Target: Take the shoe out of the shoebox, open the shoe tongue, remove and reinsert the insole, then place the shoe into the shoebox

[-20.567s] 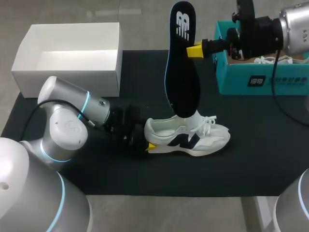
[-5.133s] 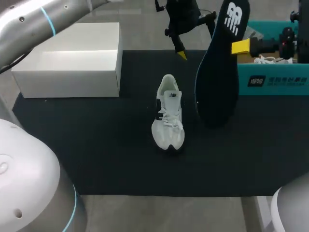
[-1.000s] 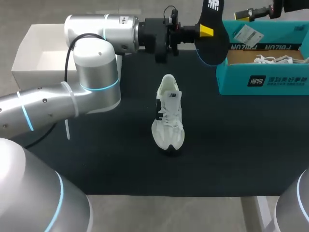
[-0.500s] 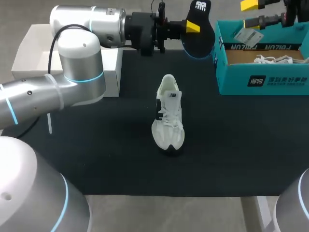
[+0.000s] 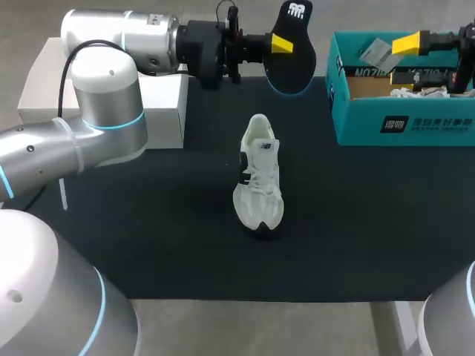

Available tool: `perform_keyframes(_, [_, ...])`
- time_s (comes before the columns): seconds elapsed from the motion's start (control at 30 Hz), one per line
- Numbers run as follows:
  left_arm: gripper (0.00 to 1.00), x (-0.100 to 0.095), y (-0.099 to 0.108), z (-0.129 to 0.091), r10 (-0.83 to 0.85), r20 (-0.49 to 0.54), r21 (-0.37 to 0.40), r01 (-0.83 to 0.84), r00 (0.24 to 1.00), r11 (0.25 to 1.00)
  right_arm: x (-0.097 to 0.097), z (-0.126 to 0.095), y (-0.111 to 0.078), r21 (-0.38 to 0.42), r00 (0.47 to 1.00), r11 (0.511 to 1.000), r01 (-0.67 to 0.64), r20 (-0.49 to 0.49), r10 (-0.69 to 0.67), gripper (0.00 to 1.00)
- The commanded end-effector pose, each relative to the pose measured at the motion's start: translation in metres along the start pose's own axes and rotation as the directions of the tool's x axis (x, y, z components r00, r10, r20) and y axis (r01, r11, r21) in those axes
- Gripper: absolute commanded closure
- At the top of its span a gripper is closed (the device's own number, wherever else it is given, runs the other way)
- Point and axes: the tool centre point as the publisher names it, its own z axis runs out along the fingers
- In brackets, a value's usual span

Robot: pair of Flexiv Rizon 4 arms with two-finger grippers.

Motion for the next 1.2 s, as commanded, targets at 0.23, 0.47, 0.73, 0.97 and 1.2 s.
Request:
perform_keyframes(0.23, [1.00, -0.003, -0.010, -0.003, -0.007, 0.013, -0.005, 0.007, 1.000, 1.000, -0.012, -0.002, 0.018, -0.125, 0.996, 0.989, 0.082, 0.054, -0.076, 0.00])
perform_keyframes(0.47, [1.00, -0.003, -0.011, -0.002, -0.034, -0.008, 0.041, 0.035, 0.999, 0.999, -0.012, -0.002, 0.019, -0.134, 0.995, 0.987, 0.084, 0.068, -0.076, 0.00])
perform_keyframes(0.73, [1.00, -0.003, -0.011, -0.002, -0.034, -0.008, 0.041, 0.035, 0.999, 0.999, -0.012, -0.002, 0.019, -0.134, 0.995, 0.987, 0.084, 0.068, -0.076, 0.00])
perform_keyframes(0.97, [1.00, -0.003, -0.011, -0.002, -0.034, -0.008, 0.041, 0.035, 0.999, 0.999, -0.012, -0.002, 0.019, -0.134, 0.995, 0.987, 0.084, 0.068, -0.076, 0.00])
perform_keyframes(1.2, [1.00, -0.003, -0.011, -0.002, -0.034, -0.008, 0.041, 0.035, 0.999, 0.999, -0.012, -0.002, 0.019, -0.134, 0.995, 0.987, 0.084, 0.068, -0.076, 0.00])
